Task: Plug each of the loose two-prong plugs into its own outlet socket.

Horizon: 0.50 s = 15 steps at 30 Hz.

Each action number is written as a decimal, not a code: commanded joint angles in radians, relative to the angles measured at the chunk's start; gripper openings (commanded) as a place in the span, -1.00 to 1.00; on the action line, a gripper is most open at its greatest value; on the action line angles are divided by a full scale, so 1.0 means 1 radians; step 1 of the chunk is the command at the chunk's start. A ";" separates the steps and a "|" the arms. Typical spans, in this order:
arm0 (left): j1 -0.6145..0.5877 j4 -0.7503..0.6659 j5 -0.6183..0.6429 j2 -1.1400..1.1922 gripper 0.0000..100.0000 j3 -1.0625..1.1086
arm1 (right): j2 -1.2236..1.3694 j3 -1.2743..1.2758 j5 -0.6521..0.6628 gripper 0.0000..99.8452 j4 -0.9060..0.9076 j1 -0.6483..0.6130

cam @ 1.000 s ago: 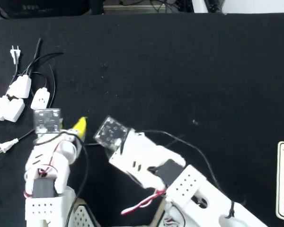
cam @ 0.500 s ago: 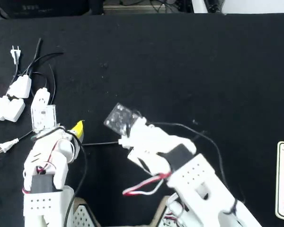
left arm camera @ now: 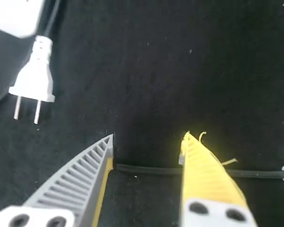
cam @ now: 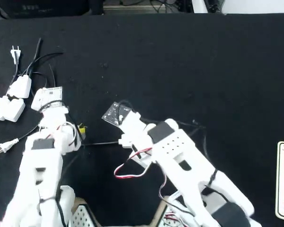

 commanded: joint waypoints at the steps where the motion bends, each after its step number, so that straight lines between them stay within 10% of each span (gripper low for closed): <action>1: -0.010 -0.008 0.006 0.118 -0.54 -0.105 | 0.036 -0.067 0.011 -0.98 -0.014 0.071; 15: -0.001 -0.005 -0.069 0.244 -0.54 -0.148 | 0.137 -0.140 0.106 -0.98 -0.163 0.292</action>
